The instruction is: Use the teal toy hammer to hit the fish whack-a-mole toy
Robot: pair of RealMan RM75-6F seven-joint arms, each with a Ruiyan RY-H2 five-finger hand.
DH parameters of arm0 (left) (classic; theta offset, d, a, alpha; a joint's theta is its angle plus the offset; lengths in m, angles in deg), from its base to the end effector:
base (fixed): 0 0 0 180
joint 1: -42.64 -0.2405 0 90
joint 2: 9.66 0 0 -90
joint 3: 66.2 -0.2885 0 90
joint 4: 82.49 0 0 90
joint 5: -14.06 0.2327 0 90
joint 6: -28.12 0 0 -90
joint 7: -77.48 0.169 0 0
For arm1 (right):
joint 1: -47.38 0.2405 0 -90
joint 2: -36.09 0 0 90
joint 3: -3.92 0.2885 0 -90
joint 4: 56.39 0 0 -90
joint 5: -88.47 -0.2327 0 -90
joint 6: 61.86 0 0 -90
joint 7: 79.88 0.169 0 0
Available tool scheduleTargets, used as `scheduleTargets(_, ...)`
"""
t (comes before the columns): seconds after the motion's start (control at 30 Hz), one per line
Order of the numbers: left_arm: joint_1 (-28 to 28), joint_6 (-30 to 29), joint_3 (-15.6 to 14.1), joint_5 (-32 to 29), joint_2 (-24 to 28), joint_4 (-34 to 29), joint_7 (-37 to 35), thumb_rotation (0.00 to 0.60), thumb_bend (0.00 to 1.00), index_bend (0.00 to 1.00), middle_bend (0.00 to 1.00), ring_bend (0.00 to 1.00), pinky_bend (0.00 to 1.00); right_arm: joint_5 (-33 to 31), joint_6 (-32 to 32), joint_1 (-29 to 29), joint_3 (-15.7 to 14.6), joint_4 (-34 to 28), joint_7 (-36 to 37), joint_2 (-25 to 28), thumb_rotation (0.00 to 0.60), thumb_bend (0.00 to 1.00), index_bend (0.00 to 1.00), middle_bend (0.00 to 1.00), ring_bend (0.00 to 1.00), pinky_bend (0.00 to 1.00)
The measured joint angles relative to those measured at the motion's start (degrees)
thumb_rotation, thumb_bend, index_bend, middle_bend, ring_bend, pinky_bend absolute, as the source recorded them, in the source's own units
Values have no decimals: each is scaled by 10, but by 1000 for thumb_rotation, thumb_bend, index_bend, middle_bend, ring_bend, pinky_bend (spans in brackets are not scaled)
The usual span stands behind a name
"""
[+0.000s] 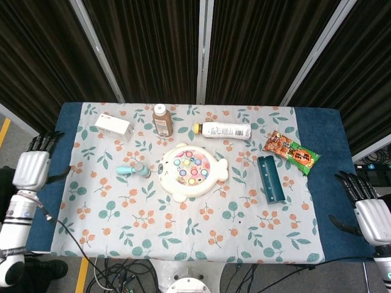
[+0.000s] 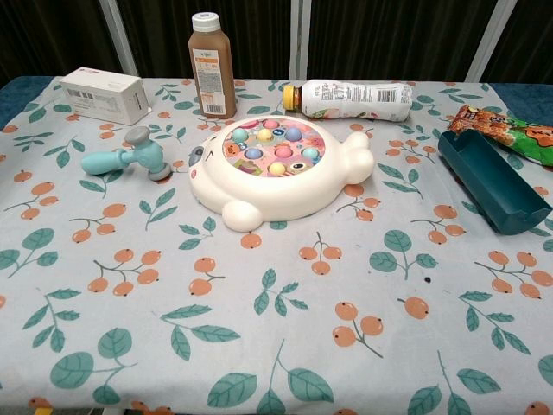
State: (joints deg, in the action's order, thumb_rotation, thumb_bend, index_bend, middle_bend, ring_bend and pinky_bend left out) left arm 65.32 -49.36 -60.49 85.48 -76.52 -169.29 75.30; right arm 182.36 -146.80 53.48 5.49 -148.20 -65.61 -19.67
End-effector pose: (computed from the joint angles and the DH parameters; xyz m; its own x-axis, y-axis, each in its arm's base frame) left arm -0.3222 0.3320 0.1513 0.3542 -0.0453 0.9341 0.9338 -0.0367 -0.3559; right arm -0.3384 -0.2118 0.1916 0.3226 -0.0417 0.9456 -0.9374 -0.1521 0.3132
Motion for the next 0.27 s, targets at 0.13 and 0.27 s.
scheduleTargets(0.13,-58,-62,-22,13,16,-41,24,600,266,119,97,8,104,8,-3,2,-2,-2,-3,-2,600,125,0,66,0,0)
scheduleTargets(0.27,-103,-106,-46,38,26,-80,39,600,264,119,97,8,104,13,-10,-1,-5,-8,-15,-3,600,124,0,66,0,0)
